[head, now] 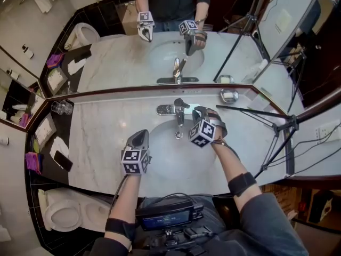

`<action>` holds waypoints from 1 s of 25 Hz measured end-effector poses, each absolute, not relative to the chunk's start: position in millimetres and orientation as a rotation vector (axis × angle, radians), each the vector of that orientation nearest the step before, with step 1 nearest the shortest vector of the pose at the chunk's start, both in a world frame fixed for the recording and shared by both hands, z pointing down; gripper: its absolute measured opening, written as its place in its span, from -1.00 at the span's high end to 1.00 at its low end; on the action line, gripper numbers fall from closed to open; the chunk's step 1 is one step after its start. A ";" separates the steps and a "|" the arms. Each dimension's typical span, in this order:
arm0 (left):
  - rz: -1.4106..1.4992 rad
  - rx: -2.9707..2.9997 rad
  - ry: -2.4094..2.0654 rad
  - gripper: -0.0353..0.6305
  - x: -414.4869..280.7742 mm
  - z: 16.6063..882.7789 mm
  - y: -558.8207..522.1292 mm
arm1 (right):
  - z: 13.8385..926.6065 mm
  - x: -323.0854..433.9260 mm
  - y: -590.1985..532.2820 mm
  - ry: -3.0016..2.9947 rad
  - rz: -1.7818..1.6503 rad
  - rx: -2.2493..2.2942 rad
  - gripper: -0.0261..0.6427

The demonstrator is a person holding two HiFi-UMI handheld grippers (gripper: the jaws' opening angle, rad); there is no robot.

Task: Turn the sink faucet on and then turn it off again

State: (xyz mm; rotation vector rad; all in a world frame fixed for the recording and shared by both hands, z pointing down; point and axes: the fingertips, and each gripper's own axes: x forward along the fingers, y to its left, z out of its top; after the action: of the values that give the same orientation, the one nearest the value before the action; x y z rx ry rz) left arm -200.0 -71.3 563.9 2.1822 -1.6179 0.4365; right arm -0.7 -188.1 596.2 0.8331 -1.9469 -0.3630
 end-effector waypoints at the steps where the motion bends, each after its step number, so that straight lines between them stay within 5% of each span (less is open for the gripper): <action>1: 0.433 2.183 -1.619 0.88 -200.3 563.0 -71.9 | 593.3 2.9 -184.3 -1.976 -0.321 0.873 0.79; 15: 0.378 2.208 -1.607 0.88 -194.4 557.3 -71.4 | 572.3 51.0 -126.3 -2.307 0.477 1.344 0.87; 25: 0.342 2.206 -1.629 0.88 -196.4 555.6 -67.2 | 591.0 55.2 -104.4 -2.314 0.552 1.336 0.86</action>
State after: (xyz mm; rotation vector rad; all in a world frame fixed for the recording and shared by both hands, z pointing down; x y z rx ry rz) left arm -196.4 -67.2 555.6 2.2064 -1.6286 0.3417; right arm 55.2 -104.4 591.0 1.3361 -2.3137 0.5521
